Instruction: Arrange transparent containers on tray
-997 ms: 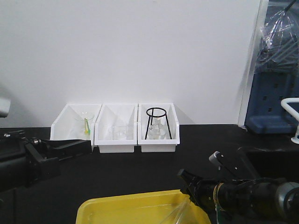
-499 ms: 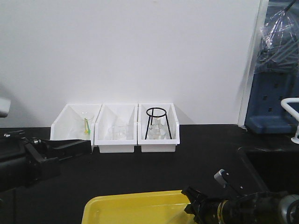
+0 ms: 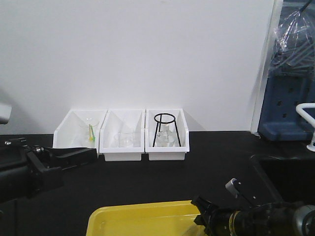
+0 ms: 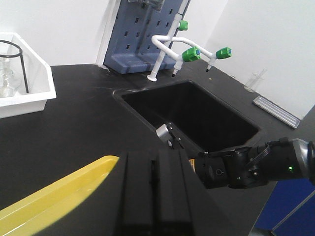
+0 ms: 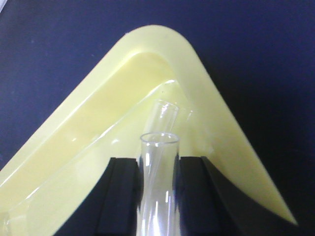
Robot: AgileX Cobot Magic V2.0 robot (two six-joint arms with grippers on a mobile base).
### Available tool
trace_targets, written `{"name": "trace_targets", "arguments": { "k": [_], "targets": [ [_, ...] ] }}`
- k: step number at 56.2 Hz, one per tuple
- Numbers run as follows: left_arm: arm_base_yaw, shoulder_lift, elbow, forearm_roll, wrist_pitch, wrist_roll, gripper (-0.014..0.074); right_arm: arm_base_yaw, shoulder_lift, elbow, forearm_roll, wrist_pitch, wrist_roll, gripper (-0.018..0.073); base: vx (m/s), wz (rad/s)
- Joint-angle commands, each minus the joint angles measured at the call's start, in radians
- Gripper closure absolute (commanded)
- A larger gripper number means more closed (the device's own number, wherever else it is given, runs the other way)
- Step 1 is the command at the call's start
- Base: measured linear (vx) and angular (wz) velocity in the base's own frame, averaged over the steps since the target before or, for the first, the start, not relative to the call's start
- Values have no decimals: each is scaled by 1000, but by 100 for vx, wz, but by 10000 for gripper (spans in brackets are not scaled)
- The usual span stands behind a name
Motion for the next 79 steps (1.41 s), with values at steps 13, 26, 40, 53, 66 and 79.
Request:
{"name": "trace_targets", "arguments": {
  "k": [13,26,40,53,66,79],
  "targets": [
    [-5,-23,-31,-50,-20,-4,597,-4,-53,-19,9,-17,-9,37,0,0],
    [-5,-23,-31,-50,-20,-4,597,-5,-56,-19,12,-66,-9,32,0,0],
    [-5,-23,-31,-48,-20,-4,597,-5,-106,-85,-41,-181,-125,161,0,0],
    [-5,-23,-31,75,-20,-28,597,-4,-243,-148,-301,-259,-307,564,0,0],
    [-5,-23,-4,238,-11,-83,597,-5,-465,-127,-578,-270,-309,572,0,0],
    [-5,-35,70,238,-48,-80,597,-5,-675,-25,-578,-256,-326,572,0,0]
  ]
}}
